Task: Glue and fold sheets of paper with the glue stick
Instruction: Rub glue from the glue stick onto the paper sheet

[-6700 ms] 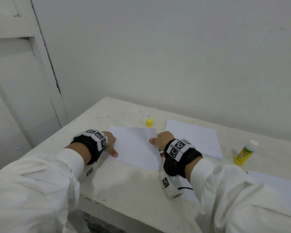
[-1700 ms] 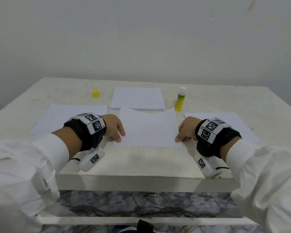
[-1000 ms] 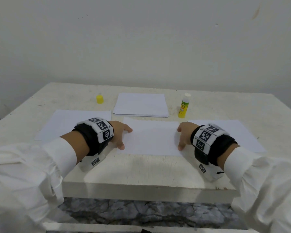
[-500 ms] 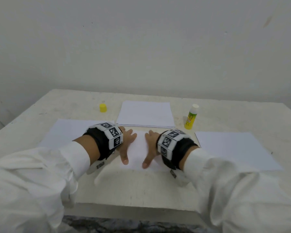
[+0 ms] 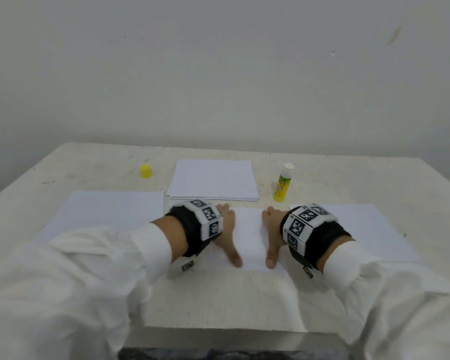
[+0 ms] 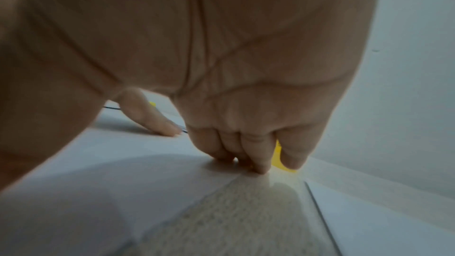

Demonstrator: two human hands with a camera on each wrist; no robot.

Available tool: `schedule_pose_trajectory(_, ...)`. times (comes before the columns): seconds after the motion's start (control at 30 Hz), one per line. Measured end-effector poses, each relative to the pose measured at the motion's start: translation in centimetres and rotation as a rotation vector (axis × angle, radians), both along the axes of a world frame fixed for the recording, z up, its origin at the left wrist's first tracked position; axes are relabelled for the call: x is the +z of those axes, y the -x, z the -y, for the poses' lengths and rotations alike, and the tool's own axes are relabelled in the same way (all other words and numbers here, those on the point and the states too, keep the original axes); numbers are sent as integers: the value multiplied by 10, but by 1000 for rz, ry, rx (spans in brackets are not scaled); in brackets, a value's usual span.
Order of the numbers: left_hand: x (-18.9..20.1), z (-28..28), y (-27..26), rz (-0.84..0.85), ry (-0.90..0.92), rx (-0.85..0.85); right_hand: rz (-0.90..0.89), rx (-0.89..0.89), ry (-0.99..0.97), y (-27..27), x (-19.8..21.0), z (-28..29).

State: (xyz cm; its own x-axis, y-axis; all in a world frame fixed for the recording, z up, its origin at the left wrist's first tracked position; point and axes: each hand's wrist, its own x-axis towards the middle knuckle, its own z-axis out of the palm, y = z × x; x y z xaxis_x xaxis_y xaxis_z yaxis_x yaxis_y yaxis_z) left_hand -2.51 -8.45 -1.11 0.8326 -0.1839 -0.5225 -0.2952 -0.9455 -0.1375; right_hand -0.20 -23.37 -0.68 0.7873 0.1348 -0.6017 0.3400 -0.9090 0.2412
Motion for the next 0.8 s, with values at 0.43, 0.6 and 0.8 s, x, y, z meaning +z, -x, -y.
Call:
schedule_pose_trajectory(0.43, -2, -43, 7, 4, -59, 76, -11, 30, -155, 13, 8, 16)
schedule_pose_trajectory(0.6, 3, -72, 12, 2, -103, 82, -16, 50, -178, 17, 16, 24)
schedule_pose_trajectory(0.8, 10, -80, 18, 57, 56, 124, -36, -1, -176, 21, 18, 19)
